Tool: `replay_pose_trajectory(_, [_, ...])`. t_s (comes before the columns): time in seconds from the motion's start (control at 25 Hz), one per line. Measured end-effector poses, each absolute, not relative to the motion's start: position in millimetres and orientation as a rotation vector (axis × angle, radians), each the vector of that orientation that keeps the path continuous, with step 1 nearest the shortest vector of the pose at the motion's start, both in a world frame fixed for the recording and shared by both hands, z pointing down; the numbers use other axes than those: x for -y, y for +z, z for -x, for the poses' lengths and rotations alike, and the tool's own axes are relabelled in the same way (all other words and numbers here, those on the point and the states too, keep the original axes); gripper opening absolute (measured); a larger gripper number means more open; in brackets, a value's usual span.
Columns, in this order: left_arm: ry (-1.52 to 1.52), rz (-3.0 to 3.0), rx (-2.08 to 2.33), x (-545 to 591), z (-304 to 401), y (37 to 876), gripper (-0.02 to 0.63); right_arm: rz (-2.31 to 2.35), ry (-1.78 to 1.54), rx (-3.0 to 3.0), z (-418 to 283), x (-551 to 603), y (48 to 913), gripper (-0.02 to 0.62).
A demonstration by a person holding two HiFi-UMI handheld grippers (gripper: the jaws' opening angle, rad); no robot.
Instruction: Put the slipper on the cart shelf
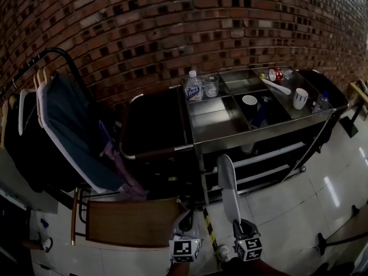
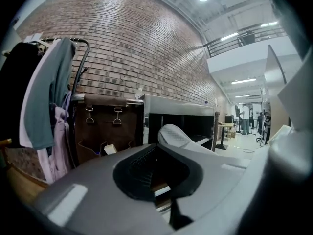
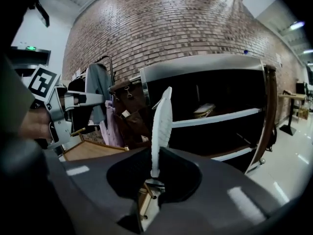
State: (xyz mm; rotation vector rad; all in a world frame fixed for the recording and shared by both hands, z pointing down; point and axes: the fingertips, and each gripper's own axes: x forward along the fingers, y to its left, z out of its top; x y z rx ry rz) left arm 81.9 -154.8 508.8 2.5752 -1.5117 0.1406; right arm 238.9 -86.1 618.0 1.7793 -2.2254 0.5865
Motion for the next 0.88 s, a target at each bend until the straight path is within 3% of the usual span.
replay_pose_trajectory(0.88, [0.123, -2.534, 1.694, 230.6, -101.6, 493.4, 0.017, -1.714, 0.8, 2.39, -261.3, 251.9, 596.7, 0.04])
